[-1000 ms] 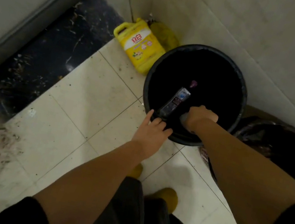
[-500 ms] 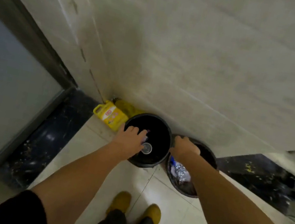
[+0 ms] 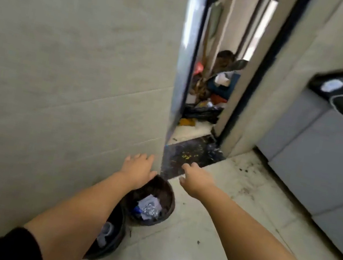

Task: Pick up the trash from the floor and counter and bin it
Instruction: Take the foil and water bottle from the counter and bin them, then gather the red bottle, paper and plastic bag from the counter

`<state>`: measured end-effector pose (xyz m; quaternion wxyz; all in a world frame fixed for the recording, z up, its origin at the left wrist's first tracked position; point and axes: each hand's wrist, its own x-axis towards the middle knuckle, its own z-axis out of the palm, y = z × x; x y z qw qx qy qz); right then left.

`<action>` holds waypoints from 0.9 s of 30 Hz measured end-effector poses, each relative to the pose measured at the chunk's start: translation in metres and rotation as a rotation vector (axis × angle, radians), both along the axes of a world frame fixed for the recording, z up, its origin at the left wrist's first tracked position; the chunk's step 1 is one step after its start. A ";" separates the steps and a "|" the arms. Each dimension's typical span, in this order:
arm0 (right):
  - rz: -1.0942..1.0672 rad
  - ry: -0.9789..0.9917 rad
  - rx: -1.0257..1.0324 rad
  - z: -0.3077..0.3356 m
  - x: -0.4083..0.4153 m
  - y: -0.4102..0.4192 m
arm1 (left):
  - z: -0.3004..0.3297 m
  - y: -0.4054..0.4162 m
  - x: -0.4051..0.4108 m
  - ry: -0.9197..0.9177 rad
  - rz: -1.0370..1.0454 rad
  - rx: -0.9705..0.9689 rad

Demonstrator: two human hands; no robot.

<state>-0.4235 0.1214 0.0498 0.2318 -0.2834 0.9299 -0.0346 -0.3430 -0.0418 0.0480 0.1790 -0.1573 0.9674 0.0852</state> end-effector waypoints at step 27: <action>-1.377 0.119 0.070 0.061 0.272 0.741 | 0.048 0.762 0.028 0.074 -1.325 0.097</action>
